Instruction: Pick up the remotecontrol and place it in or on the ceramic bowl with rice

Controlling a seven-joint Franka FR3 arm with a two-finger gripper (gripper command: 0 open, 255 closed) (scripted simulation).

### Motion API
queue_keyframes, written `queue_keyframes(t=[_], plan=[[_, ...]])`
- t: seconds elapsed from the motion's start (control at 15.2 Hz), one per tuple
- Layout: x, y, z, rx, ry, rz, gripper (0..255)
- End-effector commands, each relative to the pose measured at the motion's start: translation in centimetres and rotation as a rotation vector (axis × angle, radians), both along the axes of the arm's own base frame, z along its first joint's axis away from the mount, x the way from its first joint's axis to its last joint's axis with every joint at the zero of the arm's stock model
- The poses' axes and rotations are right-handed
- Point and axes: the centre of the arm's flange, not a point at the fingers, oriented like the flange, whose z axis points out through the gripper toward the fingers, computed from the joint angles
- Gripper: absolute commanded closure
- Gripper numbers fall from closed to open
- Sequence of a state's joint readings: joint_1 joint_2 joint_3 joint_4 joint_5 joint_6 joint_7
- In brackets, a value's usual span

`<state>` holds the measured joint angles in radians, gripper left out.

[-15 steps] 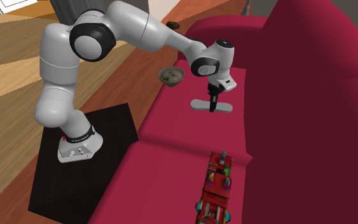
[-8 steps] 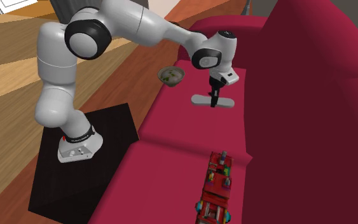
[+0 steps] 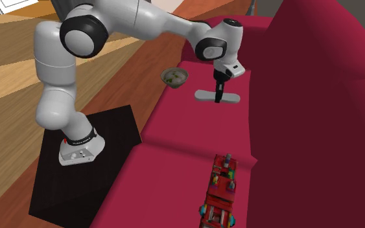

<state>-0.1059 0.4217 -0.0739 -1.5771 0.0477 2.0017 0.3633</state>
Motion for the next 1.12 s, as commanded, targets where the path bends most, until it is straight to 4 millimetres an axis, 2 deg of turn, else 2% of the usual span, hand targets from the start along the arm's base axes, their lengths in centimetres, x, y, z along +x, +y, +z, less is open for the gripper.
queue_keyframes(t=[0.0, 1.06], plan=[[-0.4, 2.0, 0.3, 0.000, 0.000, 0.000, 255], [-5.0, 22.6, 0.8, 0.000, 0.000, 0.000, 255]])
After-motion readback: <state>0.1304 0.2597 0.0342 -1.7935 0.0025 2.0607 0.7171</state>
